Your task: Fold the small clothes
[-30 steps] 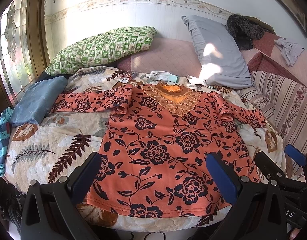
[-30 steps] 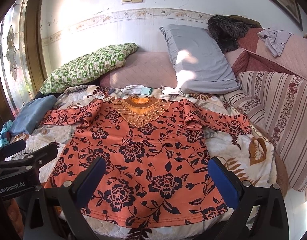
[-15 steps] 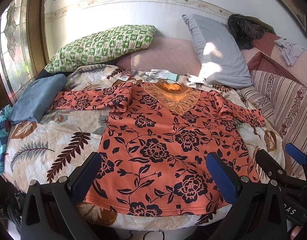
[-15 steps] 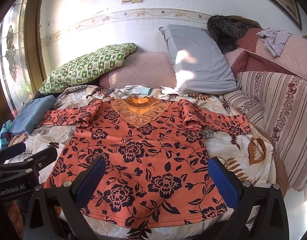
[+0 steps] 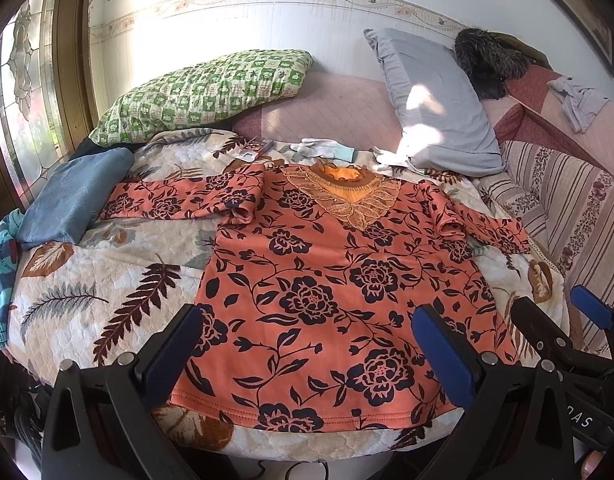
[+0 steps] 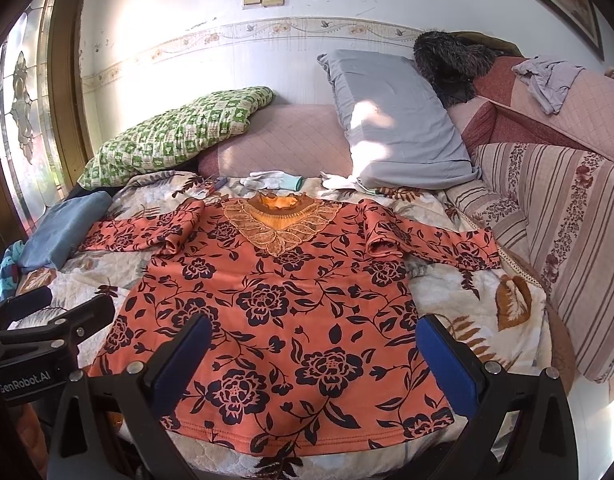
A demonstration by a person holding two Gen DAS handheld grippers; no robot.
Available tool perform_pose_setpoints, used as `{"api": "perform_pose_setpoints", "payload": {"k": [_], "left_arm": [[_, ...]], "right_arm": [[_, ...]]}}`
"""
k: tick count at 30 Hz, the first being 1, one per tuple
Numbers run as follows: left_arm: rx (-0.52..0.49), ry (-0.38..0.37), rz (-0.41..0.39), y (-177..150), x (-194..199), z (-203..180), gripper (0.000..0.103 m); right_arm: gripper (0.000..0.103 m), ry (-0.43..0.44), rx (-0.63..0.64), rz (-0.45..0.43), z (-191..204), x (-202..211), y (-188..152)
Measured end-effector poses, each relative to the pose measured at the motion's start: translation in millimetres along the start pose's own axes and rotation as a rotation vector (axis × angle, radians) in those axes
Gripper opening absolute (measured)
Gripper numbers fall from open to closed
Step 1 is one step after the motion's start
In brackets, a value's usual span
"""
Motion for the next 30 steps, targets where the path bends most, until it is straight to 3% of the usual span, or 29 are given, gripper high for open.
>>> {"api": "perform_pose_setpoints", "payload": {"k": [20,23,26,30], "left_arm": [[0.002,-0.005,0.013,-3.3,-3.0,5.5,0.103],[0.061,-0.008,0.081,-11.9,-20.8,32.5,0.103],[0.208,-0.007,0.193,-31.3,-49.1,78.5,0.103],[0.340,0.001,0.349,-63.8,-87.4,122.1,0.103]], "right_arm": [[0.103,0.007,-0.002,0.002,-1.1,-0.6,-0.1],[0.103,0.029,-0.055,0.041,-24.3,-6.2,-3.3],[0.103,0.039,-0.205,0.103,-79.5,-17.2,-16.4],[0.103,0.128,-0.444,0.321,-151.4,-63.0,-60.5]]}}
Point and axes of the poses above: each gripper's, at about its wrist camera, not at the fingertips, and x roughly against the way its jaws point, z to its left, y to its top, the point moved 7 cm from there along -x, roughly the way its jaws point, and after that the axes turned 4 degrees about y, right-handed, at the moved point
